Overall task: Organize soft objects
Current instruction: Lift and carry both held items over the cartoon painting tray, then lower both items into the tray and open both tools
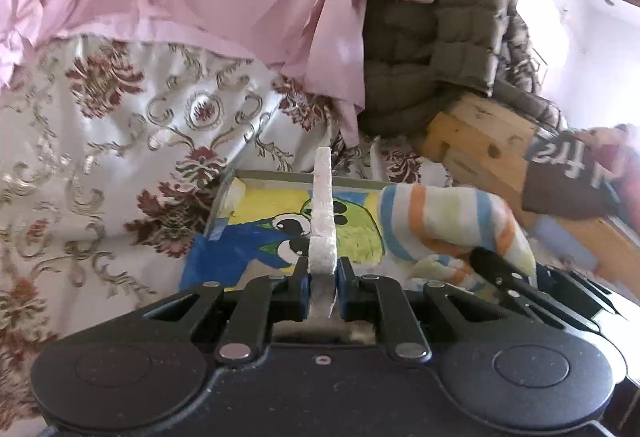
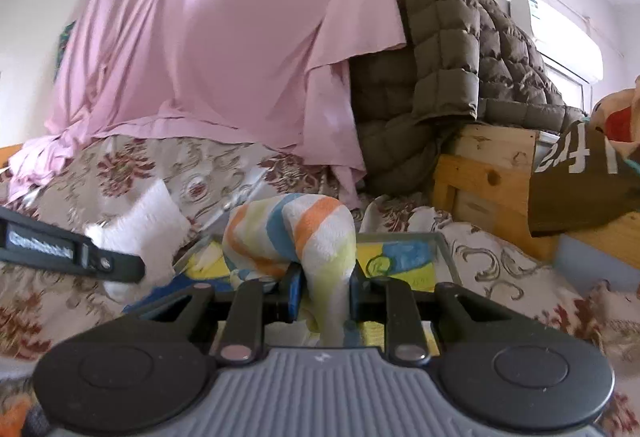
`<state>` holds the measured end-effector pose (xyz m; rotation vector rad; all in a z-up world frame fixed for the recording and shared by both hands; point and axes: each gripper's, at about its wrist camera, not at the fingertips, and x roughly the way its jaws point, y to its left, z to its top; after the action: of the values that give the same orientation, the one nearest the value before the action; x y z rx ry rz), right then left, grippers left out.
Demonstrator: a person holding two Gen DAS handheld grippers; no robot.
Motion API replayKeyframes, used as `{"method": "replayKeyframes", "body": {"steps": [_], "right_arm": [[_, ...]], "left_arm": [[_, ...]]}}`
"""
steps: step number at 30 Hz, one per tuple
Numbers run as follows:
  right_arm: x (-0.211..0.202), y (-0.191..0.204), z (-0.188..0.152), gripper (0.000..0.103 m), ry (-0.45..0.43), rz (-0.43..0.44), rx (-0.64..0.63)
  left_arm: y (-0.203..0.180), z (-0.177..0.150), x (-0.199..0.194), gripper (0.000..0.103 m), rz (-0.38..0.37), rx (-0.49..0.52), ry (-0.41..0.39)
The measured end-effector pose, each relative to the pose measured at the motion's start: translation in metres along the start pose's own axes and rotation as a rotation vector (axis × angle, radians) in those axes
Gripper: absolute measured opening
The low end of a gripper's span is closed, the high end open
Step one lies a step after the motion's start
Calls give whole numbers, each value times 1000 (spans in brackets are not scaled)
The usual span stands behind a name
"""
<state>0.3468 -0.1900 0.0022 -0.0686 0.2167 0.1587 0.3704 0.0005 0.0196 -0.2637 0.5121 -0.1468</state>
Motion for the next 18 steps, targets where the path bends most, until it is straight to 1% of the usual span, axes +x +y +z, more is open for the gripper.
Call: {"method": "replayKeyframes", "body": {"steps": [3,5,9,14,15,18], "right_arm": [[20,-9,3,25,37,0,39],[33,-15,-1,26,69,10,69],[48,-24,-10,29,97,13,107],[51,-31,-13,33,119,25,142],[51,-31,-14,33,122,26,142],[53,-30,-17,39,138,20,129]], "left_arm": [[0,9,30,14,-17,-36,34],[-4,10,45,14,-20,-33,57],[-6,3,69,14,-10,-35,128],[1,-2,81,15,13,-97,158],[1,-2,82,15,16,-98,160],[-4,-3,83,15,30,-71,176]]}}
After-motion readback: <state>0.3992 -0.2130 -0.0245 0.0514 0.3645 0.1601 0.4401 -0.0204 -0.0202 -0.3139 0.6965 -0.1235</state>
